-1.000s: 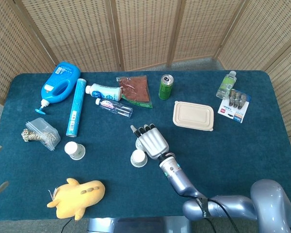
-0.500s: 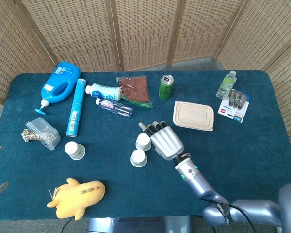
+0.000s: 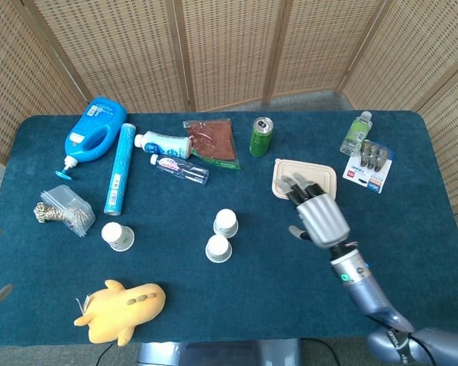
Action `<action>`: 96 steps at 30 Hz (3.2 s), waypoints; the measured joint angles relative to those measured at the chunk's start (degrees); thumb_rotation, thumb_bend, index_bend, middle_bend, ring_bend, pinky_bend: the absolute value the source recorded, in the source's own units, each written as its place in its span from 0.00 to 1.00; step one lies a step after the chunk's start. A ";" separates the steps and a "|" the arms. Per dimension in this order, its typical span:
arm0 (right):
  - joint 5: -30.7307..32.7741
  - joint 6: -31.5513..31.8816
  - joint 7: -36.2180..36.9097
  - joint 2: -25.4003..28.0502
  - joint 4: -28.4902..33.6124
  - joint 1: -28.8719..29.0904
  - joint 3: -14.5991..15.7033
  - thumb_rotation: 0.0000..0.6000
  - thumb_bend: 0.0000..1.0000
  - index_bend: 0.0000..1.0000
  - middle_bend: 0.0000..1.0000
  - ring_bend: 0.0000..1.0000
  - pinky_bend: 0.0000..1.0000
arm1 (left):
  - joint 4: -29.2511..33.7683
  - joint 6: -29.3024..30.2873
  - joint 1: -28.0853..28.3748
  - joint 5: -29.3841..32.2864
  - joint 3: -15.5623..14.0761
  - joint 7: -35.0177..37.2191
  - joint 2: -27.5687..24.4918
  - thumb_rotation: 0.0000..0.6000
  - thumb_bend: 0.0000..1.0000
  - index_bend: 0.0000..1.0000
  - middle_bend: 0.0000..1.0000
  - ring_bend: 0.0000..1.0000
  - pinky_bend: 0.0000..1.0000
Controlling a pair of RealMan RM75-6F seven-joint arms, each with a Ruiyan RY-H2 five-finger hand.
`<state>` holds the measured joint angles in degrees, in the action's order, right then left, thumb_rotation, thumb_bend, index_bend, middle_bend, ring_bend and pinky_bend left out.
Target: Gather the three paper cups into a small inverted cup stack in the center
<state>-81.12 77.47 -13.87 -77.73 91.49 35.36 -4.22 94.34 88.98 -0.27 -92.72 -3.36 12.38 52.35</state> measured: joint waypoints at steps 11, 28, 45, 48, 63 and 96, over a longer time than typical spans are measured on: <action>-0.12 3.69 14.59 2.79 -10.80 -7.52 0.32 1.00 0.10 0.04 0.11 0.09 0.20 | 0.16 0.21 -0.16 0.12 0.12 -0.37 0.01 1.00 0.26 0.00 0.00 0.00 0.00; -1.78 9.94 26.87 2.64 -18.59 -19.22 2.22 1.00 0.05 0.02 0.10 0.08 0.19 | 1.50 -0.05 0.33 0.33 0.76 -1.93 0.11 1.00 0.26 0.00 0.00 0.00 0.00; -2.06 11.71 25.60 5.14 -12.14 -25.42 2.08 1.00 0.04 0.02 0.10 0.06 0.18 | 7.99 -11.83 9.29 -1.24 2.78 -14.46 -0.03 1.00 0.26 0.00 0.00 0.00 0.00; -2.34 11.54 26.30 5.39 -11.81 -25.69 1.77 1.00 0.05 0.02 0.10 0.06 0.18 | 10.05 -16.20 11.78 0.50 3.56 -18.18 0.18 1.00 0.25 0.00 0.00 0.00 0.00; -3.67 10.97 28.57 6.29 -10.53 -26.79 0.35 1.00 0.05 0.02 0.10 0.06 0.18 | 12.38 -27.22 22.41 21.85 9.01 -44.27 13.67 1.00 0.26 0.00 0.00 0.00 0.00; -2.80 8.40 32.01 6.41 -10.87 -27.71 -1.88 1.00 0.07 0.02 0.11 0.06 0.18 | 9.75 -16.89 34.10 44.53 7.16 -71.60 28.14 1.00 0.27 0.26 0.43 0.33 0.43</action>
<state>-83.93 85.87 18.14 -71.32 80.62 7.66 -6.10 104.08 72.09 33.83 -48.19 3.81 -59.22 80.49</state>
